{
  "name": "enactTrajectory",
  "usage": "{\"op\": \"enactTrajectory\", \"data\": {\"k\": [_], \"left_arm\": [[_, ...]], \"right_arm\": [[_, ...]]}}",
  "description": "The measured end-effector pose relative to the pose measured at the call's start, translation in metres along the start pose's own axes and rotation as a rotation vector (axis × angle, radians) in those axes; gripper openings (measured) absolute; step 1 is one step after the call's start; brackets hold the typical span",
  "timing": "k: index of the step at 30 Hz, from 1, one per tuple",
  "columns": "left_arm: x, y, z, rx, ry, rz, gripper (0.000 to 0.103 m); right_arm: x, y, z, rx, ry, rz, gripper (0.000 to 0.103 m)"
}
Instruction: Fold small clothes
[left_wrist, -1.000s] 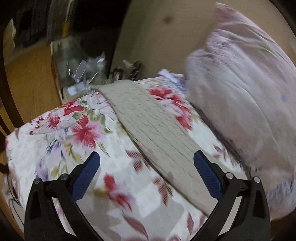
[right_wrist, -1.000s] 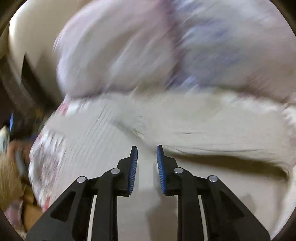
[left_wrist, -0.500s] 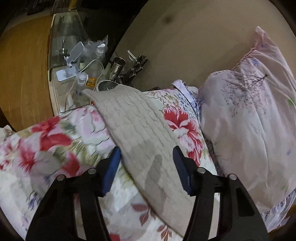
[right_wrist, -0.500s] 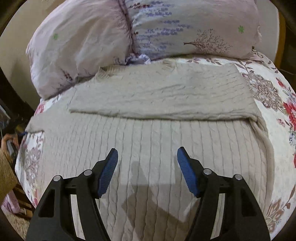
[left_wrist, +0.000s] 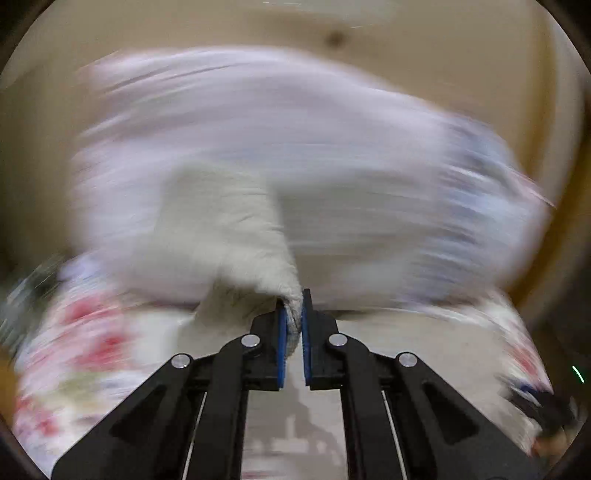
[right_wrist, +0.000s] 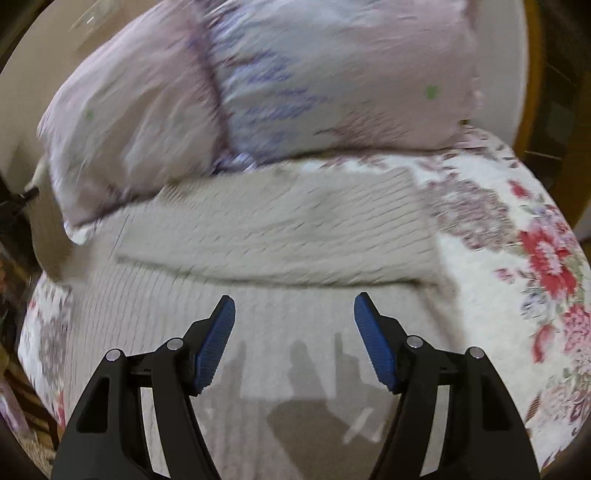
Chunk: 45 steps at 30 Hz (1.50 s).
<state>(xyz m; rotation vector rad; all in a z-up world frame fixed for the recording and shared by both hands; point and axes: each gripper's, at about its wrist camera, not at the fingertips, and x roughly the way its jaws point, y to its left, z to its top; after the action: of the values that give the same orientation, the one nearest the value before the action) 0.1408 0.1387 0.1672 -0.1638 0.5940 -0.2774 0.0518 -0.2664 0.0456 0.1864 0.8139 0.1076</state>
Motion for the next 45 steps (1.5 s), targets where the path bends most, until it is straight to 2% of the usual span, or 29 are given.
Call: {"op": "enactTrajectory", "data": {"k": [1, 2, 3, 4, 6, 8, 9, 12, 14, 15, 16, 17, 19, 21, 23, 24, 25, 26, 27, 29, 32, 34, 37, 39, 41, 42, 43, 44, 45], "left_arm": [[0.009, -0.041, -0.004, 0.062, 0.016, -0.073, 0.013], [0.018, -0.078, -0.012, 0.12, 0.044, -0.135, 0.025], [0.028, -0.115, -0.026, 0.194, 0.096, -0.178, 0.046], [0.032, -0.133, -0.042, 0.243, 0.127, -0.172, 0.053], [0.028, -0.135, -0.077, 0.254, 0.167, -0.105, 0.062], [0.015, -0.107, -0.098, 0.157, 0.214, -0.052, 0.068], [0.004, -0.08, -0.113, 0.065, 0.244, -0.008, 0.072], [-0.019, -0.03, -0.155, -0.091, 0.35, 0.115, 0.073], [-0.033, -0.007, -0.185, -0.177, 0.422, 0.15, 0.073], [-0.037, -0.002, -0.199, -0.218, 0.456, 0.155, 0.071], [-0.04, 0.002, -0.21, -0.26, 0.491, 0.147, 0.07], [-0.051, 0.001, -0.217, -0.279, 0.469, 0.134, 0.07], [-0.066, -0.001, -0.228, -0.329, 0.483, 0.069, 0.067], [-0.075, -0.005, -0.239, -0.403, 0.506, -0.021, 0.054], [-0.083, -0.011, -0.25, -0.438, 0.521, -0.064, 0.052], [-0.086, -0.015, -0.255, -0.442, 0.53, -0.08, 0.05], [-0.084, -0.021, -0.258, -0.444, 0.544, -0.096, 0.046], [-0.08, -0.026, -0.259, -0.444, 0.562, -0.113, 0.036], [-0.076, -0.03, -0.26, -0.441, 0.579, -0.125, 0.02], [-0.069, -0.033, -0.258, -0.44, 0.603, -0.145, 0.007], [-0.064, -0.03, -0.229, -0.438, 0.536, -0.219, 0.007], [-0.056, -0.017, -0.184, -0.413, 0.421, -0.24, 0.007], [-0.031, 0.006, -0.115, -0.382, 0.252, -0.223, 0.007], [-0.003, 0.015, -0.075, -0.351, 0.17, -0.183, 0.008], [0.03, 0.025, -0.05, -0.364, 0.13, -0.146, 0.015], [0.044, 0.03, -0.041, -0.369, 0.134, -0.119, 0.037], [0.054, 0.035, -0.039, -0.372, 0.142, -0.074, 0.053], [0.062, 0.04, -0.039, -0.381, 0.151, -0.012, 0.075], [0.063, 0.046, -0.043, -0.396, 0.158, 0.017, 0.076]], "right_arm": [[-0.003, -0.01, 0.003, 0.02, -0.009, -0.009, 0.069], [-0.005, -0.016, 0.004, 0.031, -0.013, -0.015, 0.069], [-0.008, -0.023, 0.005, 0.046, -0.014, -0.023, 0.069], [-0.011, -0.032, 0.005, 0.063, -0.01, -0.027, 0.069], [-0.025, -0.052, -0.001, 0.09, -0.008, -0.031, 0.073], [-0.042, -0.076, -0.014, 0.103, 0.007, -0.048, 0.075], [-0.046, -0.085, -0.021, 0.112, 0.023, -0.045, 0.075], [-0.052, -0.122, -0.055, 0.206, 0.131, 0.019, 0.073], [-0.048, -0.137, -0.079, 0.269, 0.216, 0.098, 0.055], [-0.046, -0.14, -0.09, 0.293, 0.254, 0.136, 0.05], [-0.044, -0.142, -0.1, 0.317, 0.292, 0.175, 0.048], [-0.051, -0.142, -0.109, 0.33, 0.268, 0.214, 0.042], [-0.048, -0.138, -0.124, 0.378, 0.335, 0.345, 0.027], [-0.048, -0.129, -0.141, 0.404, 0.381, 0.441, 0.025], [-0.045, -0.12, -0.153, 0.418, 0.433, 0.505, 0.012], [-0.045, -0.117, -0.155, 0.415, 0.447, 0.519, 0.011], [-0.044, -0.111, -0.159, 0.403, 0.456, 0.533, 0.01], [-0.044, -0.108, -0.159, 0.398, 0.453, 0.54, 0.009], [-0.045, -0.106, -0.157, 0.393, 0.442, 0.552, 0.008], [-0.046, -0.103, -0.142, 0.395, 0.407, 0.582, 0.008], [-0.052, -0.104, -0.101, 0.396, 0.281, 0.631, 0.008], [-0.052, -0.107, -0.056, 0.4, 0.162, 0.663, 0.008], [-0.034, -0.112, 0.008, 0.415, 0.026, 0.66, 0.008], [-0.013, -0.112, 0.044, 0.421, -0.046, 0.611, 0.008], [0.022, -0.112, 0.075, 0.449, -0.082, 0.53, 0.014], [0.038, -0.107, 0.084, 0.459, -0.074, 0.499, 0.023], [0.056, -0.108, 0.092, 0.461, -0.04, 0.452, 0.061], [0.075, -0.105, 0.097, 0.458, 0.037, 0.379, 0.081], [0.082, -0.104, 0.094, 0.47, 0.079, 0.347, 0.081]]}}
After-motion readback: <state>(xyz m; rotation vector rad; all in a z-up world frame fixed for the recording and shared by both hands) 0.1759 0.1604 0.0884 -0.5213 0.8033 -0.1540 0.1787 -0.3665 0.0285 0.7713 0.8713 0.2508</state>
